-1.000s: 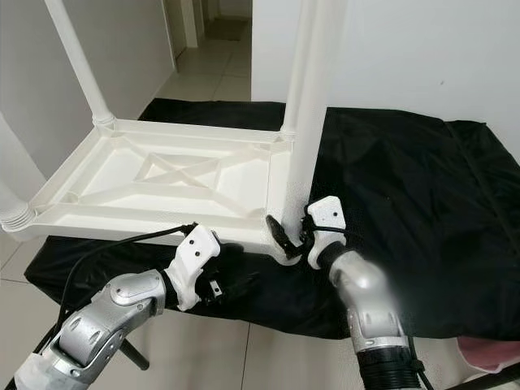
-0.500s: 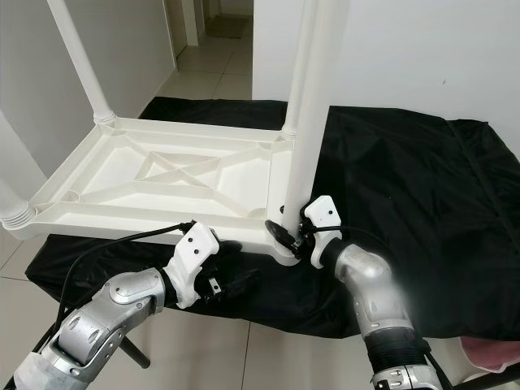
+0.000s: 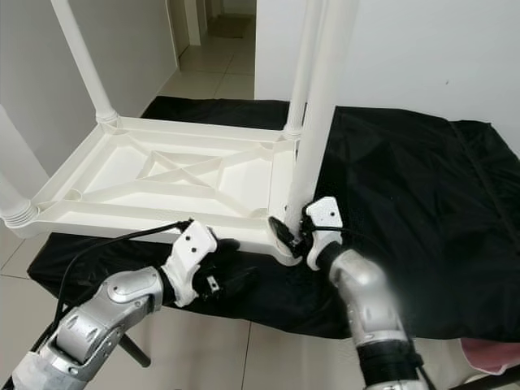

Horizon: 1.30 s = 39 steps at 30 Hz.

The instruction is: Building children table

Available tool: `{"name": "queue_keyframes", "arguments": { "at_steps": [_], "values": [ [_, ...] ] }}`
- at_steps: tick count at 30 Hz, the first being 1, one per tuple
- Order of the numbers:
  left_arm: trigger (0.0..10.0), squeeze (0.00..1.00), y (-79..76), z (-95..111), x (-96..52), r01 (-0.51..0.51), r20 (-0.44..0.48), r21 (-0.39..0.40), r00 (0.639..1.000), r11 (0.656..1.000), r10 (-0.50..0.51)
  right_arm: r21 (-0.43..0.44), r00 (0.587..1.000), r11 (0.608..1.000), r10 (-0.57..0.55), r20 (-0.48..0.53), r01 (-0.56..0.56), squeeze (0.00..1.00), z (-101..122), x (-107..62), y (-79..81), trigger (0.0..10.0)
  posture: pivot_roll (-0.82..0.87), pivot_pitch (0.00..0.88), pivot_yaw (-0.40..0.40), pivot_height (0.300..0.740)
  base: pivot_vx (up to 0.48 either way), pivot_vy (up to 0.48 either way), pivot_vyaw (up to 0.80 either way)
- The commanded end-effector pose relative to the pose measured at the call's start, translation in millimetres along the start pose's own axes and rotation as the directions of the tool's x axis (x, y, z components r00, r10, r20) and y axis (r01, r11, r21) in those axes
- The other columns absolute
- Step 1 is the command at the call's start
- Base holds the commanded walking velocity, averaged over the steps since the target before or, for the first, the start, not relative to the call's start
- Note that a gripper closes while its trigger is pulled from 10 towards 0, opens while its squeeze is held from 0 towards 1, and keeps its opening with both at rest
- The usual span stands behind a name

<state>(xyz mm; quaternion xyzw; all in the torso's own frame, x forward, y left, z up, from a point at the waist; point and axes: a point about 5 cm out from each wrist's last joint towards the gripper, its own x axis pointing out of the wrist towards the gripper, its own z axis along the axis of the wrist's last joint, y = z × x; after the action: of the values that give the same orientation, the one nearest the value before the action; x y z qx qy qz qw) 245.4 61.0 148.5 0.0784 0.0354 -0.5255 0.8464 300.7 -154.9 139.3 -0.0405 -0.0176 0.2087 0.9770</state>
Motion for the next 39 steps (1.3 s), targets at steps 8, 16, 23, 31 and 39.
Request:
{"name": "queue_keyframes", "arguments": {
  "at_steps": [8,16,23,31,39],
  "values": [
    [10.0,0.00,-0.6,-3,-0.3,0.028,-0.020,0.002,0.999,1.000,-0.028,0.044,0.960,0.960,-0.275,-0.060,0.277,0.00,-10,-5.7,10.0,10.0,-0.03,0.041,0.030,0.740,0.000,0.000,0.00],
    [10.0,0.00,-2.9,-2,1.5,0.033,-0.015,0.001,0.999,0.999,-0.033,0.090,0.899,0.895,-0.432,-0.071,0.437,0.00,-6,-2.2,33.5,10.0,-0.03,0.042,0.021,0.740,0.000,0.000,0.00],
    [10.0,0.00,-4.0,-4,0.6,0.033,-0.017,-0.002,0.999,0.999,-0.033,0.164,0.925,0.911,-0.378,-0.032,0.378,0.00,5,3.6,46.3,10.0,-0.03,0.034,0.014,0.740,0.000,0.000,0.00],
    [10.0,0.00,-2.7,-3,3.0,0.036,-0.014,0.006,0.999,0.999,-0.036,0.106,0.937,0.932,-0.348,0.003,0.346,1.00,9,0.1,32.0,10.0,-0.03,0.018,0.011,0.740,0.000,0.000,0.00],
    [10.0,0.00,-4.2,-3,3.6,0.035,-0.011,0.006,0.999,0.999,-0.035,0.035,0.967,0.967,-0.254,0.009,0.253,0.44,8,-0.8,21.8,10.0,-0.03,0.011,0.002,0.740,0.000,0.000,0.00]
  ]
}}
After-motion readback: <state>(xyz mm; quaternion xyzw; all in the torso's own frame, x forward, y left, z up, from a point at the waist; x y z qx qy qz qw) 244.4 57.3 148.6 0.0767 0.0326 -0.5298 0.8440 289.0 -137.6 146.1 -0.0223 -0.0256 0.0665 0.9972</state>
